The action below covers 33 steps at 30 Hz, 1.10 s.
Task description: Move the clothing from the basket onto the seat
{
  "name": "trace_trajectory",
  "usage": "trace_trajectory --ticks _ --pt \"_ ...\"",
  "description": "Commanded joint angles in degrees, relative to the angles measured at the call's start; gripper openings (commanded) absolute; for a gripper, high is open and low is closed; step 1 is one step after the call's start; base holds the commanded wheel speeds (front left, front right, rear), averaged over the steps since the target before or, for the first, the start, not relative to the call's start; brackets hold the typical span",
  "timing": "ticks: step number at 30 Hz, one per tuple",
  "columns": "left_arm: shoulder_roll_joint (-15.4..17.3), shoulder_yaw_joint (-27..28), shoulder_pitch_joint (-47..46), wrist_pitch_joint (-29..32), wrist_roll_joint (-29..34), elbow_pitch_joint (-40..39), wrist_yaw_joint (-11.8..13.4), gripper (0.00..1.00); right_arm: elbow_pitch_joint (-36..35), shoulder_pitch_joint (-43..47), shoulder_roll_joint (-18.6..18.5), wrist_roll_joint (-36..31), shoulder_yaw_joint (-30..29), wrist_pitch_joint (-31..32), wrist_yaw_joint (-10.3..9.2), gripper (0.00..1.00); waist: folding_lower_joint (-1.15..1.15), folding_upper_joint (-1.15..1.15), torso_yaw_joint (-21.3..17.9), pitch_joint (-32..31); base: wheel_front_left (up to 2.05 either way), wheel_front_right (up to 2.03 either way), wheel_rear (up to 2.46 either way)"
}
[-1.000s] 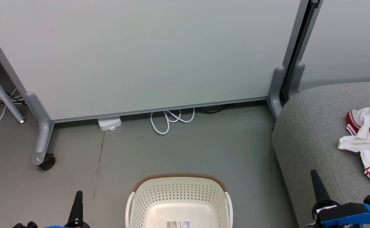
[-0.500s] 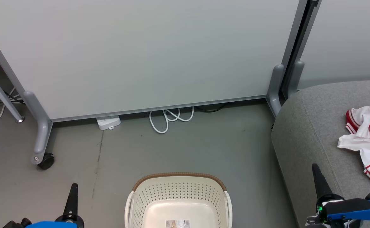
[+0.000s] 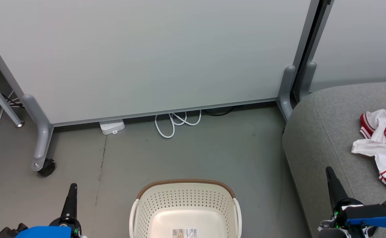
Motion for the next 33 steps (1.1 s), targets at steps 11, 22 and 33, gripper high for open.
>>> trace_trajectory --ticks 11,22,33 --pt "0.39 1.26 -1.56 1.45 -5.01 -1.58 -0.31 0.0 -0.34 -1.8 -0.28 6.2 -0.14 0.54 -0.01 0.0 0.0 0.0 -0.17 0.26 0.0 0.0 0.0" --pt "0.42 2.11 -1.95 2.58 -9.17 -2.52 -0.49 0.0 -0.28 -2.45 -0.3 11.23 -0.17 0.96 -0.01 0.0 0.0 0.0 -0.33 0.51 0.0 0.0 0.0" --pt "0.44 2.65 -2.36 3.49 -12.26 -3.23 -0.6 0.0 -0.22 -2.88 -0.33 14.98 -0.2 1.3 -0.02 0.0 0.0 0.0 -0.47 0.73 0.0 0.0 0.0"
